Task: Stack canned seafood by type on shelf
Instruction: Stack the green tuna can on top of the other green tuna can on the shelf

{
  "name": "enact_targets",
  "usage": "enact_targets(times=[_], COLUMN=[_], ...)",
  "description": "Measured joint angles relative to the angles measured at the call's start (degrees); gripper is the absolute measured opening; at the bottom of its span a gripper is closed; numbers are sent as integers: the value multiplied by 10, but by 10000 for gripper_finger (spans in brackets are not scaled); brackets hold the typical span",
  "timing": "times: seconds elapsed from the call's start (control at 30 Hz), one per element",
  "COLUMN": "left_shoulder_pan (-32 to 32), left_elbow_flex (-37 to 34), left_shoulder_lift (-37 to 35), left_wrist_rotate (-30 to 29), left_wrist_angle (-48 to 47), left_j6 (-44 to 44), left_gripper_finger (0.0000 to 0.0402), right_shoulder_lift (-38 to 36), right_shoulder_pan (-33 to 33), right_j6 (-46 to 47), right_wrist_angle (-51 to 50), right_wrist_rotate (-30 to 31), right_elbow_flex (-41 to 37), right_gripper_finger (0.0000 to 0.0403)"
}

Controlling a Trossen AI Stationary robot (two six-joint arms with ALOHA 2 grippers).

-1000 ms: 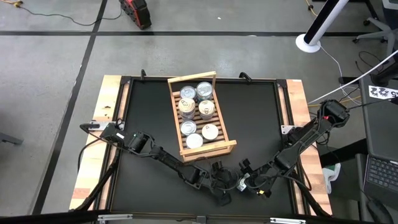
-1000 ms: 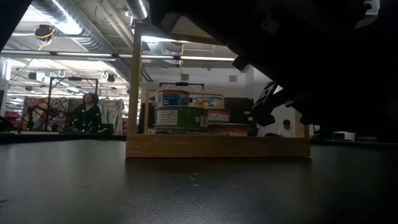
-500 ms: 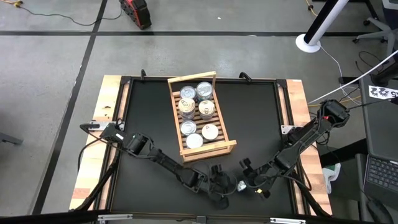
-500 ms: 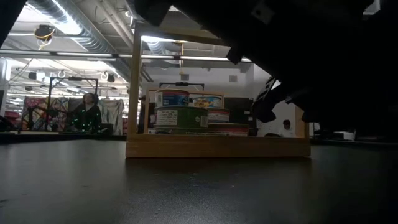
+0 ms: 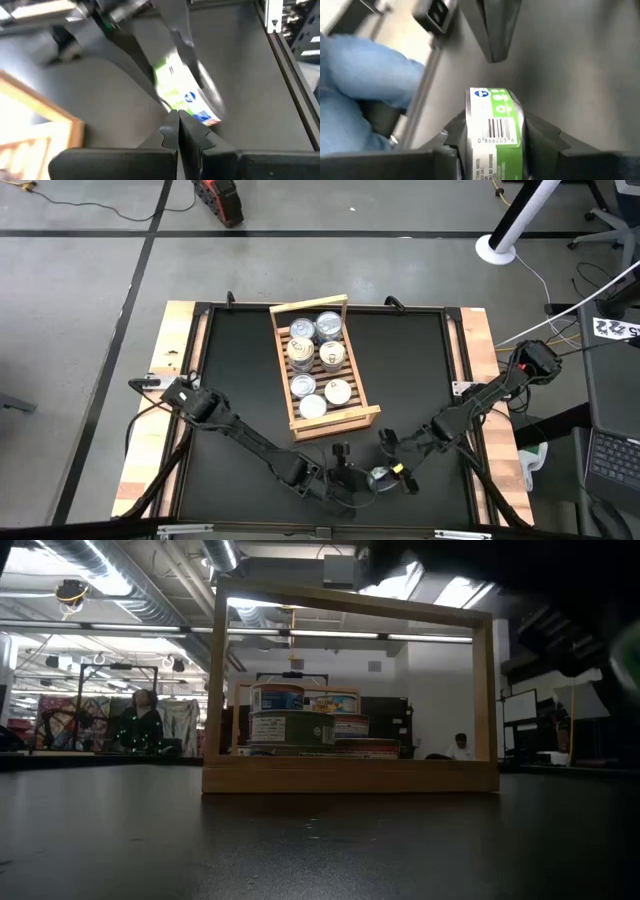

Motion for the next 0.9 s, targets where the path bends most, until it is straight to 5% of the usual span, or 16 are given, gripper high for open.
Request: enact_targets(times=[0.33, 0.57, 0.9], left_shoulder_pan=[-43, -74, -114], left_elbow_flex=[-1, -1, -1], left_shoulder_lift=[-105, -161, -186], left_wrist_rotate=[-20, -33, -329], left_wrist_angle=[-143, -162, -158], left_j6=[152, 317, 508], left_gripper_finger=[0, 0, 93], right_shoulder_lift=[0, 0, -1], right_shoulder_pan=[-75, -133, -208], right_j6=[112, 225, 338], right_wrist_angle=[175, 336, 459], right_wrist_rotate=[-116, -168, -178], right_elbow_flex=[0, 1, 1], right_gripper_finger=[138, 134, 135])
